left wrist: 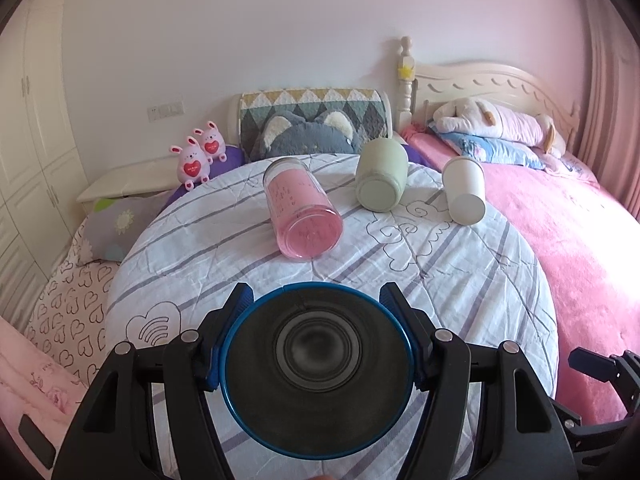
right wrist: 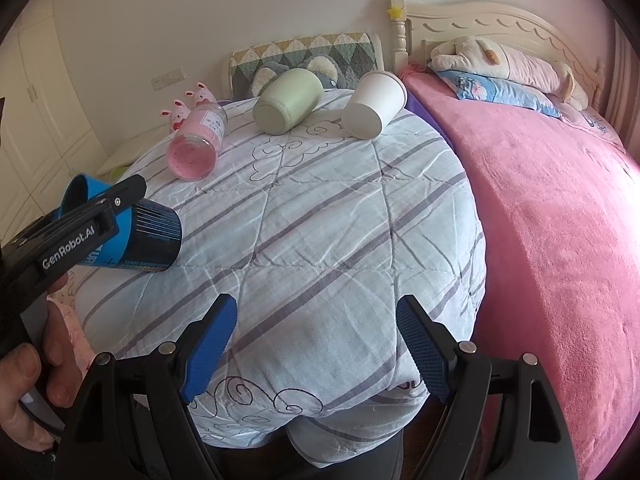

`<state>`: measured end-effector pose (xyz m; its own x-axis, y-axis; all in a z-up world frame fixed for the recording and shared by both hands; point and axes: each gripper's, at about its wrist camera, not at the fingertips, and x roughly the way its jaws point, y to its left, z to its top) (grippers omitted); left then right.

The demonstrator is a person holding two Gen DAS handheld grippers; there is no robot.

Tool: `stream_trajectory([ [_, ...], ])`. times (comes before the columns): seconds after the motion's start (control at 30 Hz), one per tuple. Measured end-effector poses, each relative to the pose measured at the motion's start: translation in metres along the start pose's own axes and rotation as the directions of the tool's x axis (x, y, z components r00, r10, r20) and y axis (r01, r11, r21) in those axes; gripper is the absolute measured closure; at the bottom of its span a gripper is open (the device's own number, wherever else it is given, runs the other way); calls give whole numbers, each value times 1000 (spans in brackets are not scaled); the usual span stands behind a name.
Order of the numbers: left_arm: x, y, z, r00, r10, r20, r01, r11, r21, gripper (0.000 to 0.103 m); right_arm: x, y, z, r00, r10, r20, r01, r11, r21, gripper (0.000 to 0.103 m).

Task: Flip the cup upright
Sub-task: 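Lift the can with the left tool and rotate it open end up, then set the can upright on the quilt and open the left tool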

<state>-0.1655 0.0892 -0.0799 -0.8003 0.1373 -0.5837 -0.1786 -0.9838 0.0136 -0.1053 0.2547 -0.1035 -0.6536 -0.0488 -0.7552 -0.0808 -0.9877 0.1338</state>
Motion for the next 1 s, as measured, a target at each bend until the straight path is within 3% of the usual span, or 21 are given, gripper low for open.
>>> stream_trajectory([
  [0.33,13,-7,8,997,31,65,-34,999,39,35,2,-1,1,1000,1,-4,-1,1000,0,20],
  [0.57,28,-6,7,997,50,56,-52,998,42,18,2,-1,1,1000,0,-5,0,1000,-3,20],
  [0.83,26,-4,5,997,49,57,-51,998,38,15,3,0,2,1000,4,-6,-4,1000,-6,20],
  [1.0,19,-4,5,996,56,67,-59,998,39,5,1,2,3,1000,6,-1,-6,1000,-9,20],
])
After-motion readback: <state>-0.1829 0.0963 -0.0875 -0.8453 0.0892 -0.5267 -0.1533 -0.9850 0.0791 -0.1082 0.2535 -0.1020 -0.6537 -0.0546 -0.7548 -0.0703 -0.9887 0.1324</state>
